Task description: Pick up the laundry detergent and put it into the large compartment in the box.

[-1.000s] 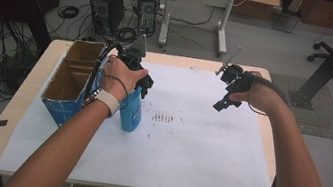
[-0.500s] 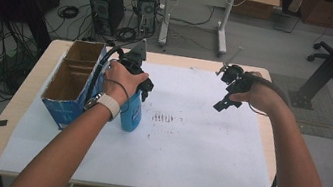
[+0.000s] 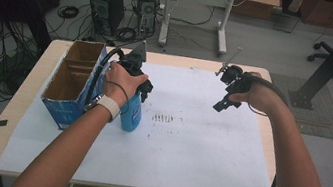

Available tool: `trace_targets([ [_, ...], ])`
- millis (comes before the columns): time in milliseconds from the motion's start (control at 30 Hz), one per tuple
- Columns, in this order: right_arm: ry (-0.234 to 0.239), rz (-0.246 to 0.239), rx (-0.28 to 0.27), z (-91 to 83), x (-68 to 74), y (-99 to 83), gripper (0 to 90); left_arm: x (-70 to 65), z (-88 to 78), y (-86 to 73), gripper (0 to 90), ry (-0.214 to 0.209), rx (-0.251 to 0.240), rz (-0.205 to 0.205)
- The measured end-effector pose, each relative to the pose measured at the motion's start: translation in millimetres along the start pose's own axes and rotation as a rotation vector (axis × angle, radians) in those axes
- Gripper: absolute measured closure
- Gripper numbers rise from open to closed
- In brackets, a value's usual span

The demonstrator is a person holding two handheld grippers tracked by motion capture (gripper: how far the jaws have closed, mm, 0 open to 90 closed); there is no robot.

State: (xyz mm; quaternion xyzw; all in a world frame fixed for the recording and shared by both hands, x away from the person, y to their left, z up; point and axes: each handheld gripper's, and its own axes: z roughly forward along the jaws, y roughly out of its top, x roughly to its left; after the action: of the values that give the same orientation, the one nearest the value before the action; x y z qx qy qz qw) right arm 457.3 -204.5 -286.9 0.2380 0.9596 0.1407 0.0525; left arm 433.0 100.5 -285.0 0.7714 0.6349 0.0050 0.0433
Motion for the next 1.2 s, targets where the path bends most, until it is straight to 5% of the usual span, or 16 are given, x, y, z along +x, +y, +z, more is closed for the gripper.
trace_targets([
  [1200, -0.001, 0.002, 0.009, 0.9, 0.8, 0.4, 10.0, 2.5, 2.5, -0.9, 35.6, -0.03, -0.011, 0.007],
])
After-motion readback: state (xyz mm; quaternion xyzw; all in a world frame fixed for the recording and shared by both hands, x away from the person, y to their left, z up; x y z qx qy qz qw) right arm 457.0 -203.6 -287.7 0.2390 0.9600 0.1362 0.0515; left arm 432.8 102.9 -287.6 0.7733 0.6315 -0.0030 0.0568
